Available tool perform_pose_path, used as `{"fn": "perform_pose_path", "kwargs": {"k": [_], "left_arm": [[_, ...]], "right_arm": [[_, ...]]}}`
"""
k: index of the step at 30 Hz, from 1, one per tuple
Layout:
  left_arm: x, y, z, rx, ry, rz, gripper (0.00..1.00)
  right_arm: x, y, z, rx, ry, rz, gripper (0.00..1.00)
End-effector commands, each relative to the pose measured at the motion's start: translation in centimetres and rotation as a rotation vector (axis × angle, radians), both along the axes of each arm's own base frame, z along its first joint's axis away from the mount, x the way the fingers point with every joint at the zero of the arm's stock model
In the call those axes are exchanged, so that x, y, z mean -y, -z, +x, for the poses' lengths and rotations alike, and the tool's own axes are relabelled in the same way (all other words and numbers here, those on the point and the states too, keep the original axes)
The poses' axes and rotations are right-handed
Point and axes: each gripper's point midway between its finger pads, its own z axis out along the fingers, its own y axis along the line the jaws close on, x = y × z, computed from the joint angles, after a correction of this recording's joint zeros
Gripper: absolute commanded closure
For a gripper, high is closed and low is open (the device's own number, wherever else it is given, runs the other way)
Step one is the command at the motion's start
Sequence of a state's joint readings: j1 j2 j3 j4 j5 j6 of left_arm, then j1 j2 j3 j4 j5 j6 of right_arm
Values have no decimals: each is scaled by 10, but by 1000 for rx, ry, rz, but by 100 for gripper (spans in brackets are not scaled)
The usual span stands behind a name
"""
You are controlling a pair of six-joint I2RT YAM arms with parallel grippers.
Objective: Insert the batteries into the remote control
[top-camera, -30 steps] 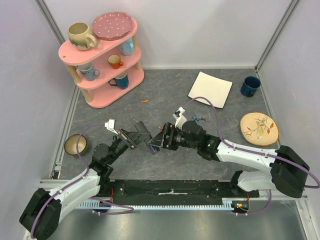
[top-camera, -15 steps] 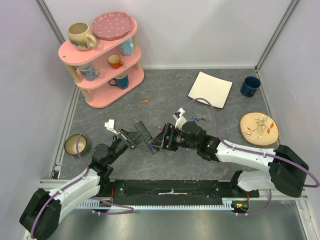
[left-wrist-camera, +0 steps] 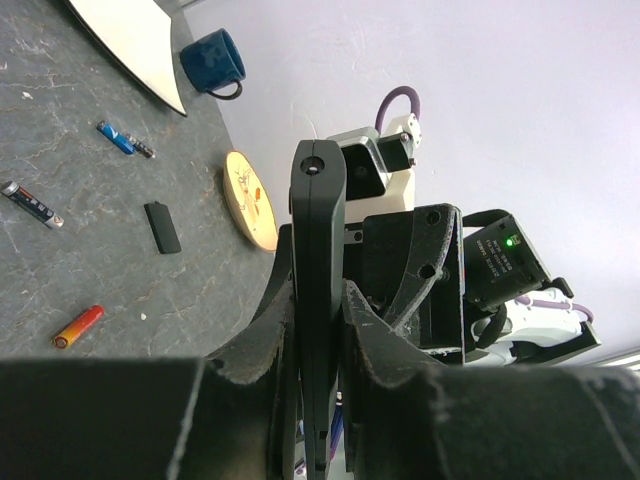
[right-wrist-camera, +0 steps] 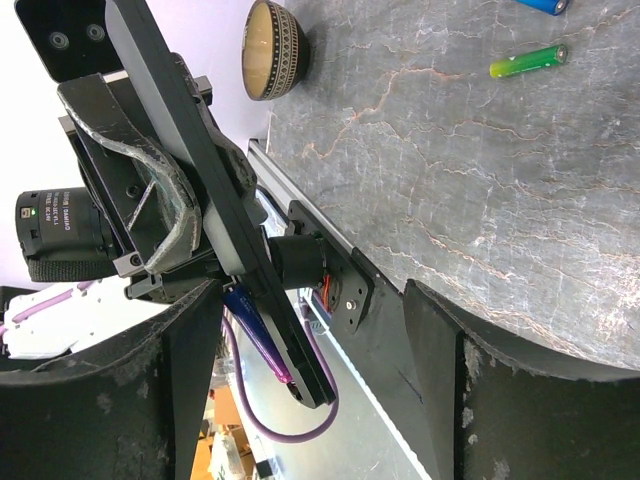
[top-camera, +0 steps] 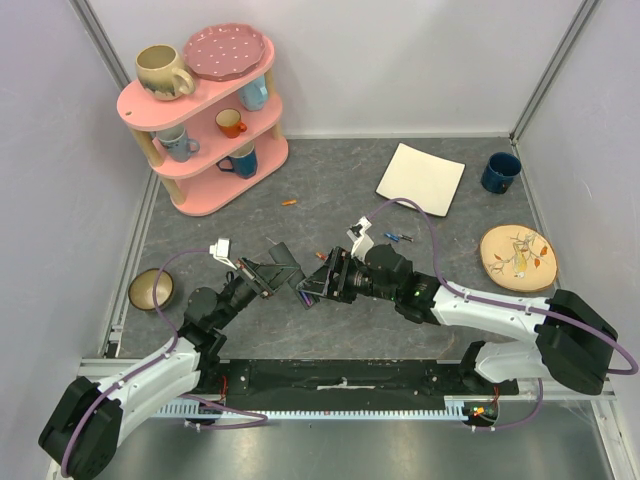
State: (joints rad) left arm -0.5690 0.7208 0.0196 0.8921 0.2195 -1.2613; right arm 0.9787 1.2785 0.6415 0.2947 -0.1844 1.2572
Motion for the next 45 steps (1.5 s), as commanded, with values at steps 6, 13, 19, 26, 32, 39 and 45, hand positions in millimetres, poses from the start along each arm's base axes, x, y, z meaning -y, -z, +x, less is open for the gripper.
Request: {"fn": "perform_pose_path", "kwargs": {"k": [6,13,19,26,32,39,45], "left_arm": [[-3,-2,-7,24,8,-36,98],[-2,10,-6,-3,7,-2,98],[-3,20,-7,-22,6,17,98],[-4,18,-6,-14,-1,12,98],[-6,10,-6,12,-11,-9,98],[-6,2,-8,34,-5,-27,98],[-7,0,-9,42,-7,-34,98]], "right_arm": [[2,4,-1,-7,-1,-9,20],[0,-15,4,45,-5,-18,15],[-1,-29,6,83,-13,-20,14],[2,-42,7,114,-3,-5,13],[7,-34,9,82,32,9,14],[5,-31,12,48,48,43,16],[5,-30,13,32,58,58,17]]}}
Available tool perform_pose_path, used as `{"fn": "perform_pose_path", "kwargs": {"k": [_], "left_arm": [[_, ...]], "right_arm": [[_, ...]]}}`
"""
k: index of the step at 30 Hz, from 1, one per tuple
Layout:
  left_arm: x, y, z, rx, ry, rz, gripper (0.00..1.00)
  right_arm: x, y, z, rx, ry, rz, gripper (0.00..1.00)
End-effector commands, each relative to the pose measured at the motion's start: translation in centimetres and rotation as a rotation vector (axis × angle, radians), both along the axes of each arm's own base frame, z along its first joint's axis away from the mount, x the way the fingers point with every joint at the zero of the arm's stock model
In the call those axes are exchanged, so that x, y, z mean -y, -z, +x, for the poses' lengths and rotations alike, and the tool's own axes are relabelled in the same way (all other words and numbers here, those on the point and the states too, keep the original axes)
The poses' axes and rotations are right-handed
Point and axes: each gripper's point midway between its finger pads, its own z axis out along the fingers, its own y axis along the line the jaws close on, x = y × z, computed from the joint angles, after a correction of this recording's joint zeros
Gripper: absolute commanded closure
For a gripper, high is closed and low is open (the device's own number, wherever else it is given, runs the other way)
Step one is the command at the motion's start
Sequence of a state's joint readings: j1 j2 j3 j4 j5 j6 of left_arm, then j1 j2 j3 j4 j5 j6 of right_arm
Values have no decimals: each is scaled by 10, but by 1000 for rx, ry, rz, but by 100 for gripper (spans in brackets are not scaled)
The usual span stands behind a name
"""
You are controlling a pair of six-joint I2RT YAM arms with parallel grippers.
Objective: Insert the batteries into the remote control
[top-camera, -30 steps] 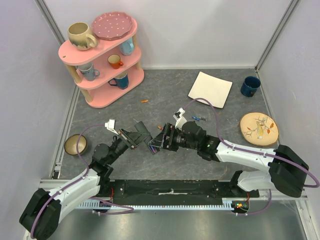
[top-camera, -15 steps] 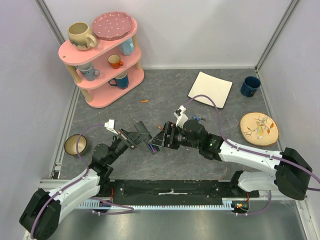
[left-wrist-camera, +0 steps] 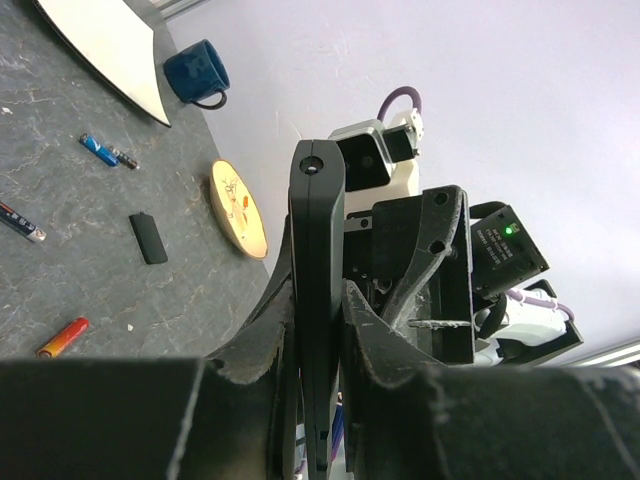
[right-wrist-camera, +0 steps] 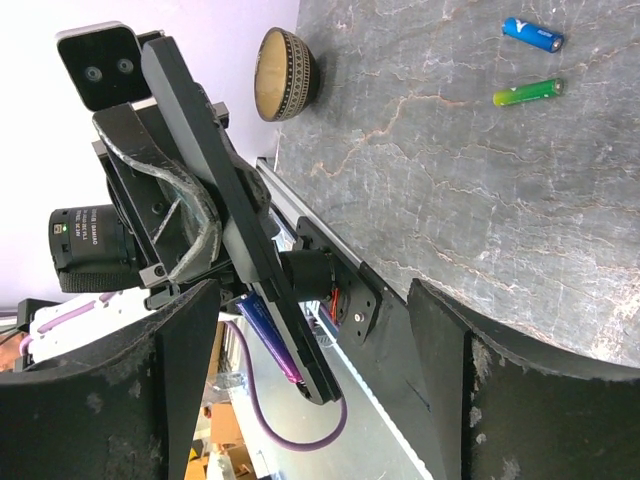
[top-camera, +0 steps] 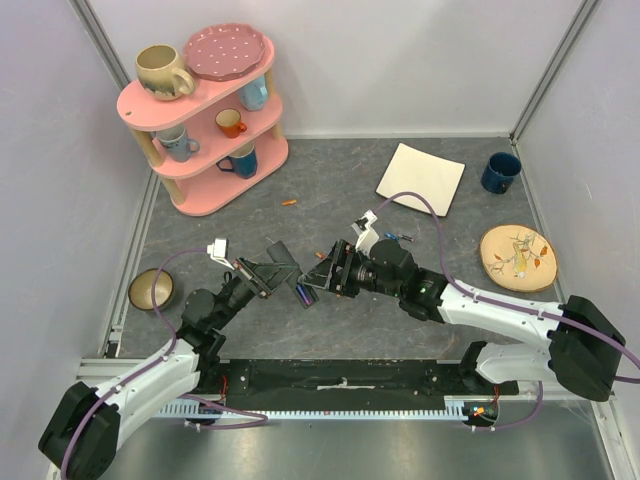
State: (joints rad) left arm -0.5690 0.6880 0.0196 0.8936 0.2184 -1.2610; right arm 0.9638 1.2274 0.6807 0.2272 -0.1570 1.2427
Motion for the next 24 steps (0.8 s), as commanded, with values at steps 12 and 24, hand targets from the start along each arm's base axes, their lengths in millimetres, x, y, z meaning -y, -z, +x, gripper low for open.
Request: {"fn": "perform_pose_path", "kwargs": {"k": [12,24], "left_arm": [[-5,6,-6,17,-7,-24,98],[-6,1,-5,22,-12,-37,98]], "right_arm": [[-4,7,2,-32,1,25,18],[-4,18,-1,-52,-10,3,19]]}}
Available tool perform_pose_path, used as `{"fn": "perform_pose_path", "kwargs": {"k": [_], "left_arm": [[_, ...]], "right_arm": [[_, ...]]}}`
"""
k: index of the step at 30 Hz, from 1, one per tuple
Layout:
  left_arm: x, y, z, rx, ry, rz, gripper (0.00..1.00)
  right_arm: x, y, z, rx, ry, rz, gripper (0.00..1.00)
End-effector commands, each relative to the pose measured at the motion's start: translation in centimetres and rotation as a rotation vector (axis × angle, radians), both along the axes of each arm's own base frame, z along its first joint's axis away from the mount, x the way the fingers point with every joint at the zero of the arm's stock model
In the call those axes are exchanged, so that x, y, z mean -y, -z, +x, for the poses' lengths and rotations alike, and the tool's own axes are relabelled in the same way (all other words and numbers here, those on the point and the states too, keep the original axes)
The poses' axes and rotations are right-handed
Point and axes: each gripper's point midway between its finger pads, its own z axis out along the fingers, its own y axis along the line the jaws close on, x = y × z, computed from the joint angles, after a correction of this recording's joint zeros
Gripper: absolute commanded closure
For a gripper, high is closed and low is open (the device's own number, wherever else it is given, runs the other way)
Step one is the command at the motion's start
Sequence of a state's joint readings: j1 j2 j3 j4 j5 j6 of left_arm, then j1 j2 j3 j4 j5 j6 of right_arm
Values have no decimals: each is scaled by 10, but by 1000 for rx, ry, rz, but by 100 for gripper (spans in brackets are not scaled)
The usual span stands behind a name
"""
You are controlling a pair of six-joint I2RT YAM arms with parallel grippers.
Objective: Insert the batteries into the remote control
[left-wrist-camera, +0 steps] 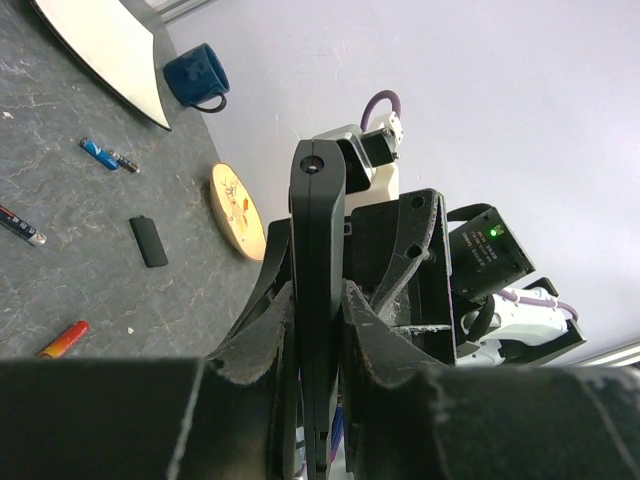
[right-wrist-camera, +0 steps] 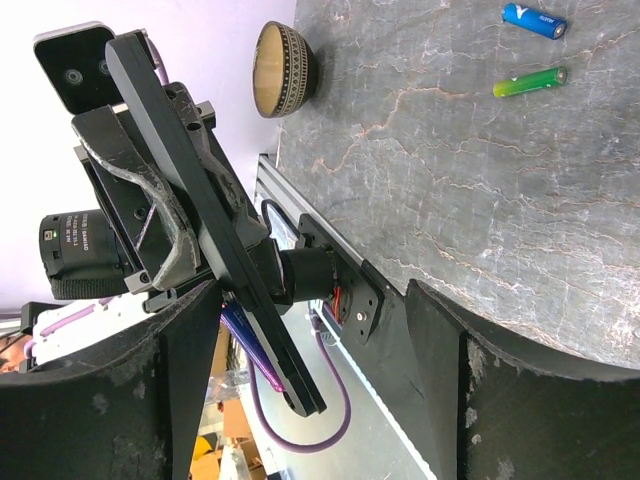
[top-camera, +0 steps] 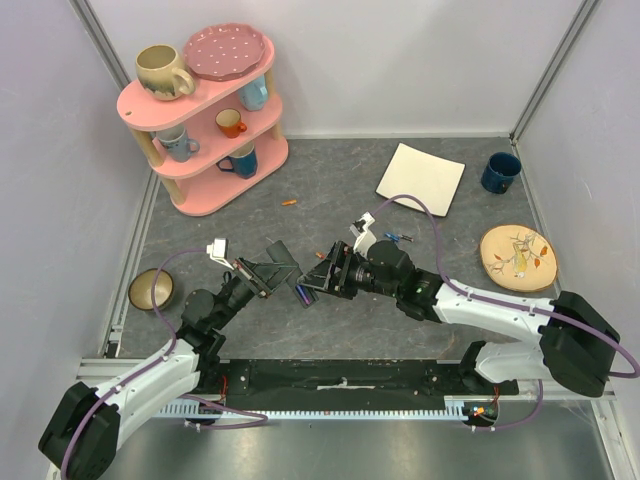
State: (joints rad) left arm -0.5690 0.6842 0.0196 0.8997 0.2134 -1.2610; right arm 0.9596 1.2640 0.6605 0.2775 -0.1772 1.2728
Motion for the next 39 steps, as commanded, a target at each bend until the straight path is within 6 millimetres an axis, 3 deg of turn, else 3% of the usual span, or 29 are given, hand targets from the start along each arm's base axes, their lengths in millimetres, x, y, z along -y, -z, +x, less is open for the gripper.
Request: {"fn": "perform_pose_path", "kwargs": {"k": [1,24,26,39], "left_arm": [[-5,3,-5,15,-10,-32,98],[-5,-5,0,25,-28,-34,98],[-5,-14,2,42,-31,-45,98],[-5,-22,4,57,-42,-49,98]], "right_arm": [[1,9,-2,-19,-6,-10,19],[2,27,-12,-35,-35,-52,21],[2,29,-12,-38,-37,-58,21],[2,37,-16,-42,-52,-84,22]]}}
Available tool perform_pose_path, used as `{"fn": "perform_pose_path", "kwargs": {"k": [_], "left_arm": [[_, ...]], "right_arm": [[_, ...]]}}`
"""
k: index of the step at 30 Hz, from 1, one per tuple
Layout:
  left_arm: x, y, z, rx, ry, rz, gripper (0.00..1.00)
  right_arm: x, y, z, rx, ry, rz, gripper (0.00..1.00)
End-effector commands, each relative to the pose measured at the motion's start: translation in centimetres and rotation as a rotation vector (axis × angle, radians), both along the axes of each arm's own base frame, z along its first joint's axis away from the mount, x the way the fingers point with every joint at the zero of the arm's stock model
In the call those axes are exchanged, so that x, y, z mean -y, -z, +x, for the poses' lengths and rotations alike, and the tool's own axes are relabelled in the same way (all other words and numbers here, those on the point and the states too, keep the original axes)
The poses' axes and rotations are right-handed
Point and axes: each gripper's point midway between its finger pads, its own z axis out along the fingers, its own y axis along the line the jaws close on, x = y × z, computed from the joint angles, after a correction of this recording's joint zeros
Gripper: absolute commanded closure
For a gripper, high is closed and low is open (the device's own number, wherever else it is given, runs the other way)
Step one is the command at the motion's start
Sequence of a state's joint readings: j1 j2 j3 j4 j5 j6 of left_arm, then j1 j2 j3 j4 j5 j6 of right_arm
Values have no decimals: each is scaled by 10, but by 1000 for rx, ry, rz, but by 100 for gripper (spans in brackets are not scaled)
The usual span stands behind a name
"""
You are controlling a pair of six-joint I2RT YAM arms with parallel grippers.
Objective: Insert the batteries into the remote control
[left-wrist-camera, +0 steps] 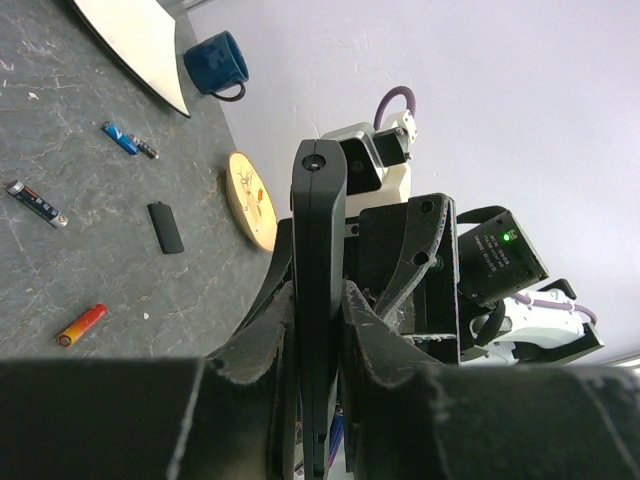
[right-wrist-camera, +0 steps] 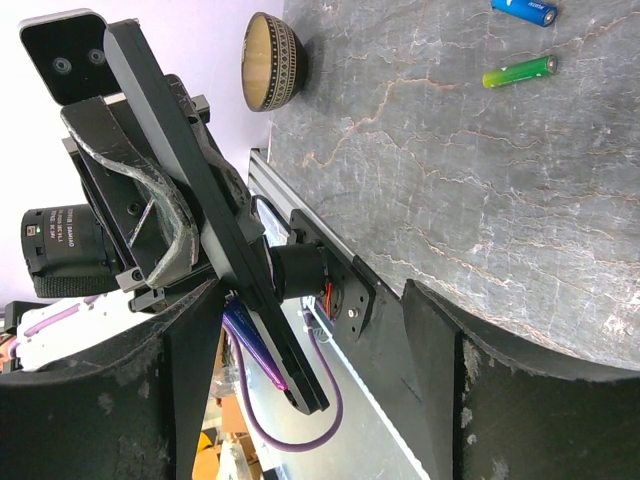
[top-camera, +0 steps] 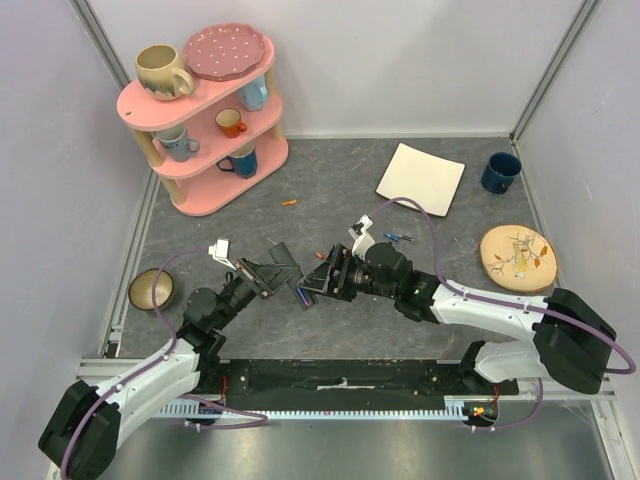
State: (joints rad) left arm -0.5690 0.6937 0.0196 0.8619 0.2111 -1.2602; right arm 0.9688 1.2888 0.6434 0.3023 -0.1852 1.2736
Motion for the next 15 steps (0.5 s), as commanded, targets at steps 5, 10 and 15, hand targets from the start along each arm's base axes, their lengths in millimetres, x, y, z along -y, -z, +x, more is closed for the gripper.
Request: {"fn": "perform_pose_path", "kwargs": {"k": [5,10,15], "left_arm": [[-6,-38,4,108,-46,-74,98],[-7,-40,6,111,-56,-71,98],[-7,-41,9,109,-68,-70,98]], "right_arm": [[4,27,-14,-29,-43,-78,21],[5,30,-16,-27,-51,-89,22],[5,31,-17,-19,-60,-98,23]]}}
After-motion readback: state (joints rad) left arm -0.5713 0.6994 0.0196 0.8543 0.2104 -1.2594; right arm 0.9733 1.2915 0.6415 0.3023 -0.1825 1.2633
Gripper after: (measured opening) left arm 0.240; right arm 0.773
